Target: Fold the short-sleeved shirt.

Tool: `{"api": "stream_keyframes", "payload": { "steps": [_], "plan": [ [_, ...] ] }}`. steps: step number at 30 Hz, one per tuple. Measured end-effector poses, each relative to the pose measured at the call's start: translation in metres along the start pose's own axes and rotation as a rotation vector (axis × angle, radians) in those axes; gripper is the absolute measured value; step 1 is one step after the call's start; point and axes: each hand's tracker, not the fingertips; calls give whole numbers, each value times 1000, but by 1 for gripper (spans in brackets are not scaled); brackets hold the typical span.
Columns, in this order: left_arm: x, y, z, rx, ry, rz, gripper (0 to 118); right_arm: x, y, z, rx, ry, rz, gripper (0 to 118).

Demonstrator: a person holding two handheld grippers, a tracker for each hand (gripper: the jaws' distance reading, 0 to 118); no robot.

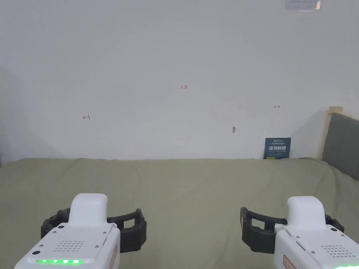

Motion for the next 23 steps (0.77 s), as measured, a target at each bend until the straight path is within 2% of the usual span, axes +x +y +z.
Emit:
{"api": "stream_keyframes", "payload": {
  "steps": [23],
  "plan": [
    [-1, 0, 2, -21, -11, 30, 118, -7, -3, 1, -10, 11, 16, 118]
  ]
}}
